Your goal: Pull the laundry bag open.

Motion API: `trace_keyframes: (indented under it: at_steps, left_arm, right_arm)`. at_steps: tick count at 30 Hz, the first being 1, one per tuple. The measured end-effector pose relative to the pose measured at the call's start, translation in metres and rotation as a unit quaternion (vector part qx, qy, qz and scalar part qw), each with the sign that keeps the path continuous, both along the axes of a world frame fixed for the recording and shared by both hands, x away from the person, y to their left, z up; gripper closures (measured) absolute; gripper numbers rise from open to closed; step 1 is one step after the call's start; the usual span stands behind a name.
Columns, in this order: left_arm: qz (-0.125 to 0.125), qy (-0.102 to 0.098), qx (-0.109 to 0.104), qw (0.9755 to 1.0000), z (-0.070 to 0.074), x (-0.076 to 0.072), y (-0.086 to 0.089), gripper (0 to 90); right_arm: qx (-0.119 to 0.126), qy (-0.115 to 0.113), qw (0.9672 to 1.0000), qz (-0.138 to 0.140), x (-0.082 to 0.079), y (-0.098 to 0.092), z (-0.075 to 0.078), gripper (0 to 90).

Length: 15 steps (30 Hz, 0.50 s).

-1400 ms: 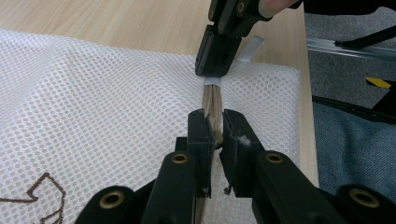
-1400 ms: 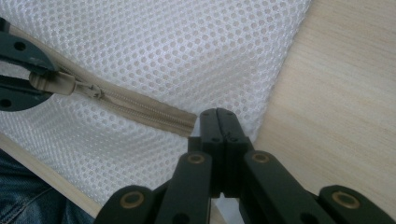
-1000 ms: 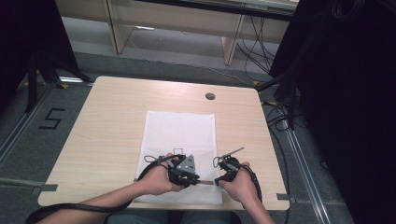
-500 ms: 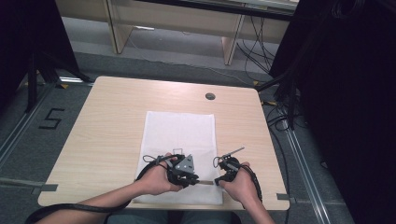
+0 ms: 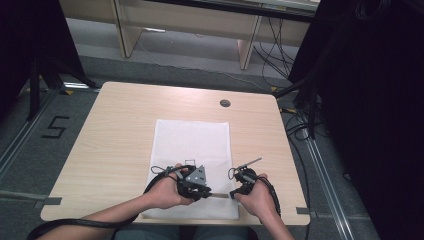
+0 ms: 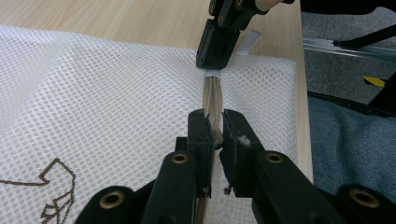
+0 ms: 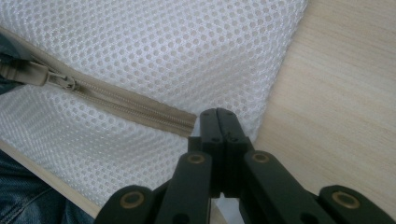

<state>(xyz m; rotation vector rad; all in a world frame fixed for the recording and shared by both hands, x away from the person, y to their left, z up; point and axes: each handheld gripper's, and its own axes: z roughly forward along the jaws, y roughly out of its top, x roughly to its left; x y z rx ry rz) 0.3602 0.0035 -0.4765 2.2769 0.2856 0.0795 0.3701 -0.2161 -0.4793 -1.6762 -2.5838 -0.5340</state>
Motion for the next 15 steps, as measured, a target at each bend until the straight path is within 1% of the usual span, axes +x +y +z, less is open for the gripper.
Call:
trace_keyframes:
  at_steps: [1, 2, 4, 5, 6, 7, 9, 10, 11, 15]
  left_arm:
    - [0.0, 0.002, -0.003, 1.0, 0.0004, 0.0002, 0.0006, 81.5]
    - [-0.002, 0.001, -0.001, 1.0, 0.0009, 0.0005, 0.0014, 81.5]
    - [0.002, 0.002, -0.004, 1.0, 0.001, 0.0, 0.0028, 81.4]
    - [0.003, 0.004, -0.004, 1.0, 0.0006, -0.0001, 0.0032, 81.4]
    - [-0.001, -0.001, 0.004, 1.0, 0.001, 0.0006, 0.0046, 81.4]
    - [0.003, 0.005, -0.004, 1.0, 0.0002, 0.0, 0.0043, 81.4]
    - [0.001, 0.003, -0.002, 1.0, 0.0006, 0.0, 0.0043, 81.4]
    - [-0.001, 0.002, 0.002, 1.0, 0.001, 0.0003, 0.0046, 81.5]
    - [0.001, 0.004, -0.002, 1.0, 0.0009, -0.0002, 0.0042, 81.4]
    - [0.0, 0.001, -0.001, 1.0, 0.0014, -0.0005, 0.0048, 81.4]
  right_arm:
    - [0.001, 0.0, 1.0, 0.004, 0.0004, -0.0005, -0.0002, 90.0]
    - [0.0, 0.006, 1.0, 0.007, 0.0008, -0.001, 0.0007, 90.0]
    - [0.005, 0.001, 1.0, 0.006, 0.0008, -0.0011, -0.0003, 90.0]
    - [0.002, 0.001, 1.0, 0.003, 0.0005, -0.0008, 0.0, 90.0]
    - [0.004, 0.001, 1.0, 0.006, 0.0007, -0.0011, -0.0002, 90.0]
    - [0.004, 0.002, 1.0, 0.006, 0.0007, -0.0011, -0.0002, 90.0]
    - [0.001, 0.005, 1.0, 0.007, 0.0008, -0.0011, 0.0006, 90.0]
    - [0.0, 0.002, 1.0, 0.004, 0.0004, -0.0005, 0.0001, 90.0]
    - [0.0, 0.005, 1.0, 0.006, 0.0007, -0.0008, 0.0006, 90.0]
    - [-0.002, 0.007, 1.0, 0.002, 0.0003, -0.0007, 0.0011, 90.0]
